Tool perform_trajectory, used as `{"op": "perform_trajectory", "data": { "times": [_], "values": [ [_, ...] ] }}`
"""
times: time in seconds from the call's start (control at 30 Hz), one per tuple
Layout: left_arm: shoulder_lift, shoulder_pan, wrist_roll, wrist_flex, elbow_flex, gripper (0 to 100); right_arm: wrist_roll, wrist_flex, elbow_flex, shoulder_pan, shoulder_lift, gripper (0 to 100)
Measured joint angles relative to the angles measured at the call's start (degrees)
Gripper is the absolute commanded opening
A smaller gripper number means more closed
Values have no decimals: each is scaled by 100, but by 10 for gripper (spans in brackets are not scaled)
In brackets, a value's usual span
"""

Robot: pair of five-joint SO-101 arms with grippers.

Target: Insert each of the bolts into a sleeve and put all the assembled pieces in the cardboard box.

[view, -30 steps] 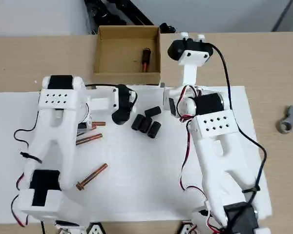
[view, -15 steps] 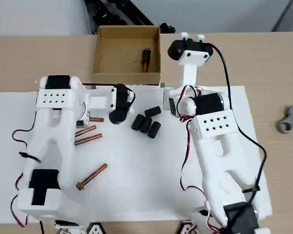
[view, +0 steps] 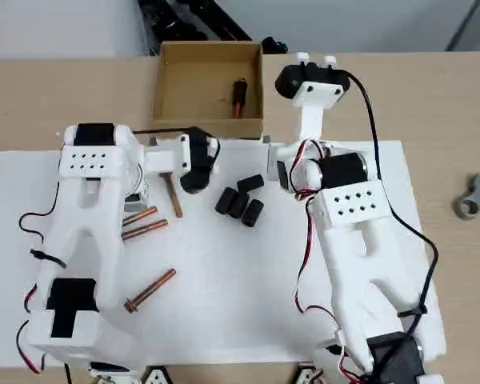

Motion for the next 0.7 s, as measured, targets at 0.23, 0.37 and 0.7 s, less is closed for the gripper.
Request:
{"op": "perform_trajectory", "data": {
  "times": [0.23,0.37,0.7],
  "values": [
    [0,-44,2646,-457,-273,123,0,0,0,0,0,128],
    [0,62,5275,-545,-281,123,0,0,0,0,0,128],
    [105,853,9574,-668,-281,124,0,0,0,0,0,128]
  ]
}}
